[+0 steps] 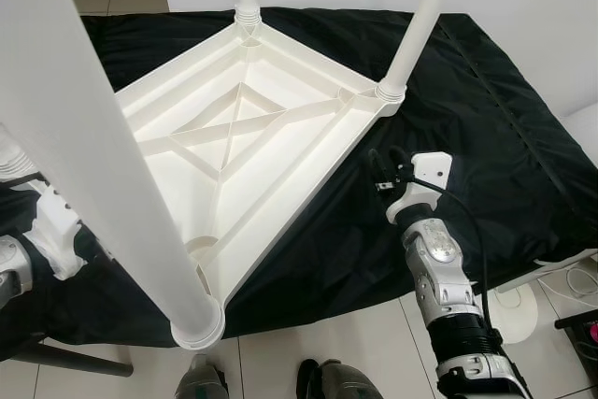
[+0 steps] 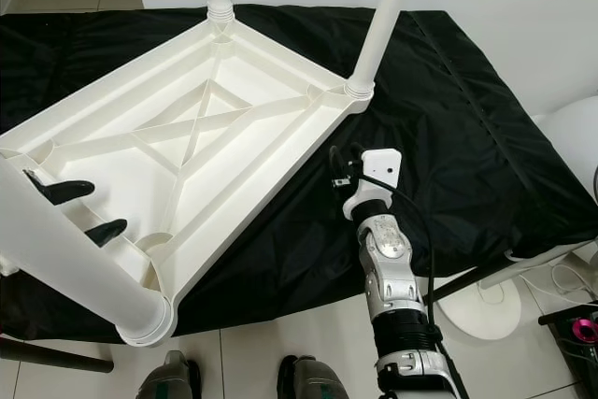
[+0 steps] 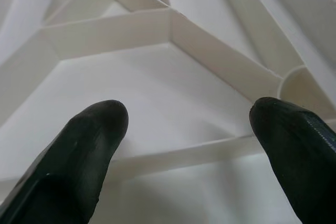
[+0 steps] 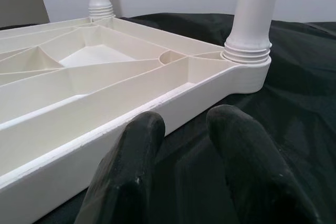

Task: Building children table

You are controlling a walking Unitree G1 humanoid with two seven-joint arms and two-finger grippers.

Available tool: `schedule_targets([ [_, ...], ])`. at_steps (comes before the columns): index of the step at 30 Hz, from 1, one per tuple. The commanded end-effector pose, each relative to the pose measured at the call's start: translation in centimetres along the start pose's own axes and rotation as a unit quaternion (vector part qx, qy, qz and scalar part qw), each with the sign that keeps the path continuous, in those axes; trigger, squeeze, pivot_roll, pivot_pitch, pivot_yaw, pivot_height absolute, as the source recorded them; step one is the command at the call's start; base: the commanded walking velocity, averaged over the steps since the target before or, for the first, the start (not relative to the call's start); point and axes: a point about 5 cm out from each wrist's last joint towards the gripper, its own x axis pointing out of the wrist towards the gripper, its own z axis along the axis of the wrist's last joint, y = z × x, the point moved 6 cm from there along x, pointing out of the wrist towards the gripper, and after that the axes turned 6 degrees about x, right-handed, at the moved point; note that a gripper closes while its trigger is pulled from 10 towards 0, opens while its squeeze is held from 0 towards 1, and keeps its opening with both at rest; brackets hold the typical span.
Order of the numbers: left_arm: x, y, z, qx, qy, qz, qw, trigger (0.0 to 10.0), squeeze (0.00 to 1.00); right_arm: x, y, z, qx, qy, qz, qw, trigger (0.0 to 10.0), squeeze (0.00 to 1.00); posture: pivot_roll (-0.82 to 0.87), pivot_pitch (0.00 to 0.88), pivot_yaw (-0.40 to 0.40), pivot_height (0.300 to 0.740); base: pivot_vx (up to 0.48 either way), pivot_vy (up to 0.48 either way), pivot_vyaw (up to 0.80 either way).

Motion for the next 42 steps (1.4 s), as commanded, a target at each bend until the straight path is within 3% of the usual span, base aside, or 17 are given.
schedule_targets([
  [1, -0.3, -4.1, 0.0, 0.025, 0.001, -0.175, 0.984, 10.0, 0.0, 0.0, -0.1, -0.1, -0.005, 0.007, 0.0, 1.0, 10.0, 0.0, 0.08, 0.107, -0.063, 0.74, 0.0, 0.0, 0.0],
  [12, -0.6, -4.2, -1.3, 0.043, 0.038, -0.204, 0.977, 10.0, 0.0, -0.1, -0.5, 0.0, -0.012, 0.01, 0.001, 1.0, 10.0, 0.0, 0.07, 0.114, -0.066, 0.74, 0.0, 0.0, 0.0],
  [20, -1.5, -3.6, 0.5, 0.022, -0.021, -0.204, 0.979, 10.0, 0.0, -0.3, -0.7, 0.0, -0.015, 0.011, -0.005, 1.0, 10.0, 0.0, 0.07, 0.127, -0.063, 0.74, 0.0, 0.0, 0.0],
  [22, -2.0, -3.4, 1.9, 0.047, -0.07, -0.19, 0.978, 10.0, 0.0, -0.3, -0.6, 0.0, -0.014, 0.011, -0.005, 1.0, 10.0, 0.0, 0.07, 0.129, -0.064, 0.74, 0.0, 0.0, 0.0],
  [25, -2.0, -3.3, 2.3, 0.054, -0.082, -0.186, 0.978, 10.0, 0.0, -0.2, -0.4, 0.0, -0.013, 0.012, -0.002, 1.0, 10.0, 0.0, 0.07, 0.133, -0.071, 0.74, 0.0, 0.0, 0.0],
  [29, -2.0, -4.1, 2.0, 0.053, -0.076, -0.205, 0.974, 10.0, 0.0, -0.2, -0.2, 0.0, -0.011, 0.013, 0.006, 1.0, 10.0, 0.0, 0.07, 0.136, -0.073, 0.74, 0.0, 0.0, 0.0],
  [35, -2.0, -6.4, 0.4, 0.087, -0.037, -0.262, 0.96, 10.0, 0.0, -1.3, 1.8, -0.4, -0.016, 0.035, 0.078, 0.996, 10.0, 0.0, 0.06, 0.146, -0.077, 0.74, 0.0, 0.0, 0.0],
  [39, -2.0, -6.5, -0.1, 0.101, -0.024, -0.272, 0.957, 10.0, 0.0, -1.7, 2.0, -0.7, -0.02, 0.041, 0.086, 0.995, 10.0, 0.0, 0.07, 0.142, -0.076, 0.74, 0.0, 0.0, 0.0],
  [42, -1.9, -6.0, -1.0, 0.134, -0.001, -0.282, 0.95, 10.0, 0.0, -2.1, 2.1, -0.9, -0.025, 0.047, 0.095, 0.994, 10.0, 0.0, 0.06, 0.138, -0.071, 0.74, 0.0, 0.0, 0.0],
])
